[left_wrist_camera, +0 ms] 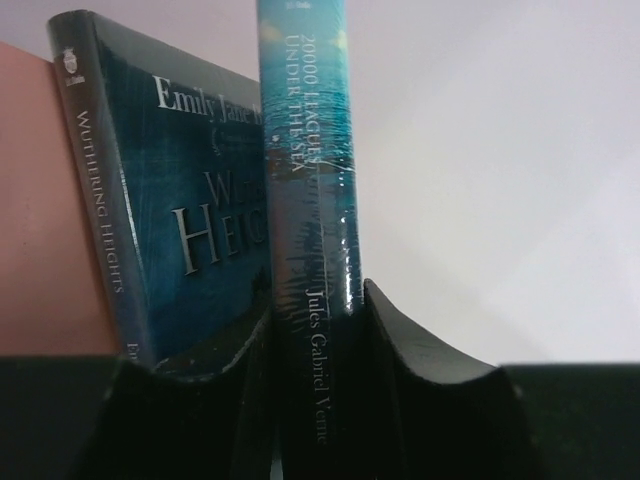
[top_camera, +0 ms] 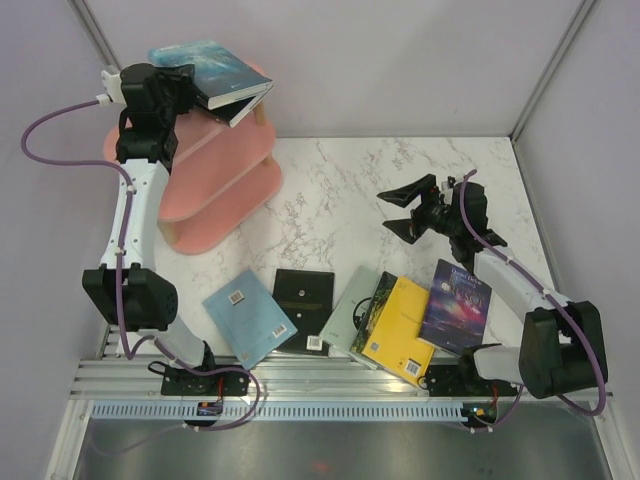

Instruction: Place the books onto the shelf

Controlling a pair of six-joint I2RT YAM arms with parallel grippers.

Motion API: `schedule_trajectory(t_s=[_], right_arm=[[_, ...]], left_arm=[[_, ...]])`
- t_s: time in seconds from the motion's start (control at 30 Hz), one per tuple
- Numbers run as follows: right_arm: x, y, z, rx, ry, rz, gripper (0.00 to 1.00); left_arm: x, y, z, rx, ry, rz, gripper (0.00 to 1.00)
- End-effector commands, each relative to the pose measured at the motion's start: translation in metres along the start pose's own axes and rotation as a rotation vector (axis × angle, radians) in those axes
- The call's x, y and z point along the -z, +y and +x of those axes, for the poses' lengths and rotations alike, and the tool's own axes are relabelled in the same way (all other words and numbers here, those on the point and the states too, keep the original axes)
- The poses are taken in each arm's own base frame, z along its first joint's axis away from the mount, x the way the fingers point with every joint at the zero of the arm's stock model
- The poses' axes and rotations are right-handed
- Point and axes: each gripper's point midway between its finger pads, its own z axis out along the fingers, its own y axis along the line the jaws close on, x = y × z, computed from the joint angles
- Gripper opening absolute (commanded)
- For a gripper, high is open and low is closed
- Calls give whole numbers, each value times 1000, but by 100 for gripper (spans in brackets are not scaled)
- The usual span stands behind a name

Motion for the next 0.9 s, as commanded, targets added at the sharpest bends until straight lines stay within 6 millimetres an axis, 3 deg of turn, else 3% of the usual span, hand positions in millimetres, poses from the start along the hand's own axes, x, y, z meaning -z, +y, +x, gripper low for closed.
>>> schedule_trajectory(t_s=[0.0,0.03,0.13,0.2,0.33,0.5,0.53,0.77,0.8,0.83,0.87], right_arm=[[-1,24,-2,28,3,-67,92],[-2,23,-2,28,0,-66,92],[-3,20,-3,26,-2,-60,92],[-3,18,-3,24,-4,-59,92],[-4,14,-4,20,-12,-52,92],[-6,12,-6,23,-17,-45,92],[-6,11,-6,25,-18,-42,92],[-10,7,-10,80,-24,-1,92],[-12,5,-11,111,-20,22,92],[-15,25,-11,175,-23,10,92],[-17,15,-3,266,11,78,92]], left_arm=[[36,-60,-21,-14,-50,143,40],[39,-59,-23,-34,-58,136,42],[47,-48,-27,-78,-73,77,66],[50,-43,-27,-113,-69,49,74],[60,-29,-25,-182,-46,-8,83],[76,-30,-36,-310,-69,-24,90],[79,-32,-40,-328,-88,-32,100],[98,-40,-48,-470,-90,-8,100],[102,-43,-46,-515,-77,8,100],[106,-47,-40,-534,-42,35,100],[117,-53,-39,-547,-30,61,100]])
